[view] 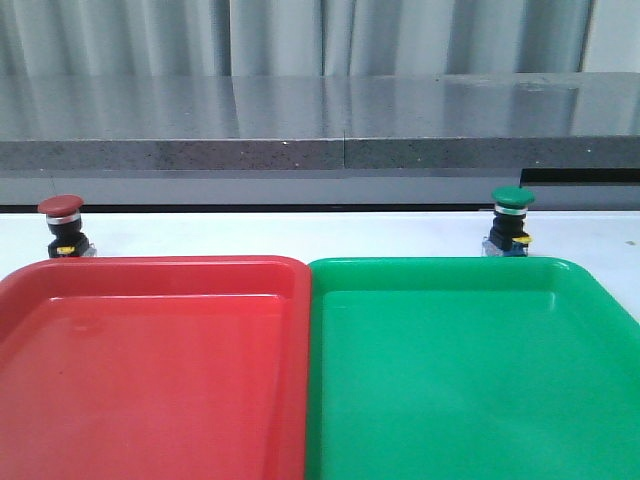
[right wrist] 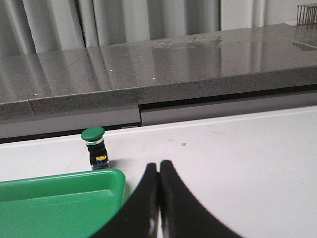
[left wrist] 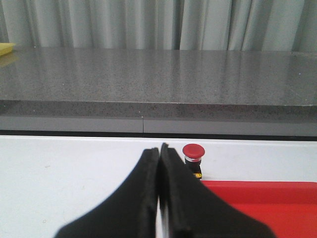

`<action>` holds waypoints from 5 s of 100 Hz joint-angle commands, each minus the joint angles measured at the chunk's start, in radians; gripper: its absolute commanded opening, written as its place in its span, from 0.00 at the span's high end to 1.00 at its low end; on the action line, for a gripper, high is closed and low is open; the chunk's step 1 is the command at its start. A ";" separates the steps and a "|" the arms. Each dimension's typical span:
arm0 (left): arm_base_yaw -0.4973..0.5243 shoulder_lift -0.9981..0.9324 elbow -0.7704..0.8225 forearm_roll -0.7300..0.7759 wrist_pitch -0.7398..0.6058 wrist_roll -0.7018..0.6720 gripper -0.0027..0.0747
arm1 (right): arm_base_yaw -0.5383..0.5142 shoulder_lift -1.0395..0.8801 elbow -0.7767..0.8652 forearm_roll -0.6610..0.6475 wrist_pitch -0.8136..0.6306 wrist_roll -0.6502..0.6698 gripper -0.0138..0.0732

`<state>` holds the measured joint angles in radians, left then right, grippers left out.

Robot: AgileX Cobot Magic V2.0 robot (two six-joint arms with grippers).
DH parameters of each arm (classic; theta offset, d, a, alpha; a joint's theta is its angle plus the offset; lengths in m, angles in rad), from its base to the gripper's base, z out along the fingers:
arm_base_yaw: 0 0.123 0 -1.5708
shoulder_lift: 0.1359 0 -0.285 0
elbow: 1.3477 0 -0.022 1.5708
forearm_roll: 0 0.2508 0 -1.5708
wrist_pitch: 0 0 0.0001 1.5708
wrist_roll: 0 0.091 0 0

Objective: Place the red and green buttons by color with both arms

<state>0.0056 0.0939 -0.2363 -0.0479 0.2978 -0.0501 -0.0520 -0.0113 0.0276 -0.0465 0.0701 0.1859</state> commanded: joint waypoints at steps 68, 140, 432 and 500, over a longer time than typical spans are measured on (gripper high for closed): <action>-0.002 0.439 -0.362 -0.071 0.041 0.002 0.67 | -0.006 -0.022 -0.019 -0.010 -0.077 0.001 0.91; -0.143 0.886 -0.603 -0.113 0.265 0.002 0.24 | -0.006 -0.022 -0.019 -0.010 -0.077 0.001 0.91; -0.101 1.779 -1.173 -0.068 0.307 -0.053 0.85 | -0.006 -0.022 -0.019 -0.010 -0.077 0.001 0.91; -0.171 1.525 -1.040 -0.117 0.280 -0.055 0.87 | -0.006 -0.022 -0.019 -0.010 -0.077 0.001 0.91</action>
<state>-0.1368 1.7034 -1.2857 -0.1473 0.6367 -0.0963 -0.0520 -0.0113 0.0276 -0.0465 0.0701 0.1866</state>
